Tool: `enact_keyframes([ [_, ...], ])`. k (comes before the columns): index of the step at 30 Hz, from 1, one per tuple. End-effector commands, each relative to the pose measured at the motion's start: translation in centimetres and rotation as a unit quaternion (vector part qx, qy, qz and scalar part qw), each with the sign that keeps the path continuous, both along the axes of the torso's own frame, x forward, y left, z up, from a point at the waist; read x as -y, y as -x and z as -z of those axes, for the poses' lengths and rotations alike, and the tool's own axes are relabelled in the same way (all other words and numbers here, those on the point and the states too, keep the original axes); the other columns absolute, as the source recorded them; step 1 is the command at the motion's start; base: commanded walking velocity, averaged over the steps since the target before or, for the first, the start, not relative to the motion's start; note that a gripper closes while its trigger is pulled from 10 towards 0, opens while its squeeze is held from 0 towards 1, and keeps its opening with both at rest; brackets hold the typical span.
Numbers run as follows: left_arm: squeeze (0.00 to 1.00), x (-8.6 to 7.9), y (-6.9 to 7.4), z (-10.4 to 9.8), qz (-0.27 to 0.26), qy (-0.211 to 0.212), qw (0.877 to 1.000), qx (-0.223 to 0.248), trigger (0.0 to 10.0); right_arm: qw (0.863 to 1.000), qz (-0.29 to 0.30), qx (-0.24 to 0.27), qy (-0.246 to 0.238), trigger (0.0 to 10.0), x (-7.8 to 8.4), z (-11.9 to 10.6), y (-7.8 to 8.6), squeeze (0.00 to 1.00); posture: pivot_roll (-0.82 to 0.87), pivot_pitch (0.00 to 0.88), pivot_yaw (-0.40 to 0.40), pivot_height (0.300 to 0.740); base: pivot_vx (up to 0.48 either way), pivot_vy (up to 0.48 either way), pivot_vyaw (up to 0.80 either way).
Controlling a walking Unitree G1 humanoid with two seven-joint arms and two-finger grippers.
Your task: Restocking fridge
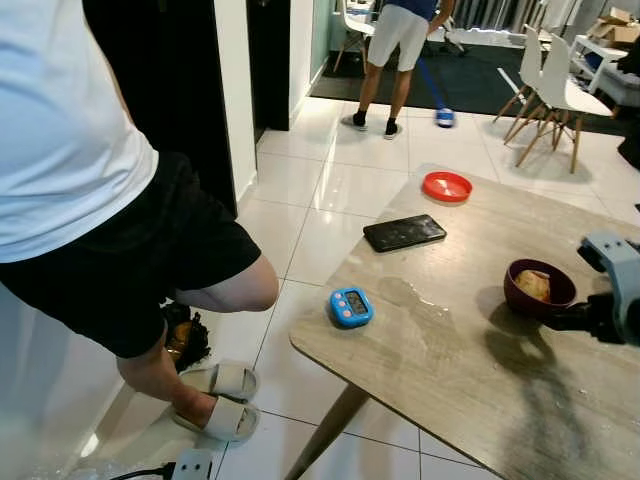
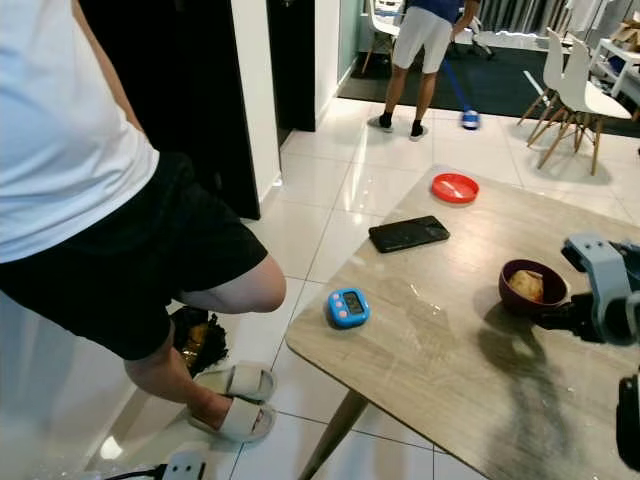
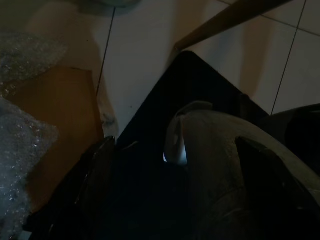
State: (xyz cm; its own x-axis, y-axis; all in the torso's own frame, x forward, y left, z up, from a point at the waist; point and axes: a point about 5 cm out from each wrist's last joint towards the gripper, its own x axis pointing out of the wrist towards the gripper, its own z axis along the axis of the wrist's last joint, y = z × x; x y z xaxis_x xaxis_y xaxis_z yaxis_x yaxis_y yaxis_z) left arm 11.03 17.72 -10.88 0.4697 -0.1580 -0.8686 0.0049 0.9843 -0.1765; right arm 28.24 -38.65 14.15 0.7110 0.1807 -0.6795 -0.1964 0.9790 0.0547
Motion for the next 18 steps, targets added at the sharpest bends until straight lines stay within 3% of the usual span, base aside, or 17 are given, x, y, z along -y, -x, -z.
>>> enact_keyframes([
  [1,0.00,-0.4,2.7,0.7,0.002,0.002,0.999,-0.048,10.0,0.999,0.015,0.034,-0.013,10.0,0.5,0.0,0.4,0.00,0.00,0.000,-0.051,0.739,0.000,0.000,0.00],
  [4,0.00,-0.6,3.0,0.7,0.003,-0.001,0.999,-0.051,10.0,0.998,0.020,0.052,-0.034,10.0,0.8,1.1,1.4,0.00,0.00,0.000,-0.051,0.739,0.000,0.000,0.00],
  [9,0.00,-0.6,3.1,0.7,0.006,-0.002,0.999,-0.053,10.0,0.984,0.051,0.161,-0.063,10.0,1.1,1.8,2.2,0.00,0.00,0.000,-0.039,0.739,0.000,0.000,0.00],
  [10,0.00,-0.6,3.1,0.7,0.006,-0.002,0.999,-0.053,10.0,0.984,0.051,0.161,-0.063,10.0,1.1,1.8,2.2,0.00,0.00,0.000,-0.039,0.739,0.000,0.000,0.00],
  [14,0.00,-0.5,3.0,0.7,0.007,-0.001,0.999,-0.052,10.0,0.975,0.041,0.190,-0.108,10.0,0.7,2.5,2.9,0.00,0.00,0.000,-0.039,0.739,0.000,0.000,0.00],
  [15,0.00,-0.1,2.8,0.7,0.008,0.000,0.999,-0.052,10.0,0.963,0.035,0.220,-0.154,10.0,0.4,3.0,3.4,0.00,0.01,0.000,-0.040,0.739,0.000,0.000,0.00],
  [18,0.00,0.2,2.7,0.8,0.010,0.001,0.999,-0.052,10.0,0.956,0.036,0.230,-0.179,10.0,0.1,3.5,3.8,0.00,0.01,0.000,-0.040,0.739,0.000,0.000,0.00],
])
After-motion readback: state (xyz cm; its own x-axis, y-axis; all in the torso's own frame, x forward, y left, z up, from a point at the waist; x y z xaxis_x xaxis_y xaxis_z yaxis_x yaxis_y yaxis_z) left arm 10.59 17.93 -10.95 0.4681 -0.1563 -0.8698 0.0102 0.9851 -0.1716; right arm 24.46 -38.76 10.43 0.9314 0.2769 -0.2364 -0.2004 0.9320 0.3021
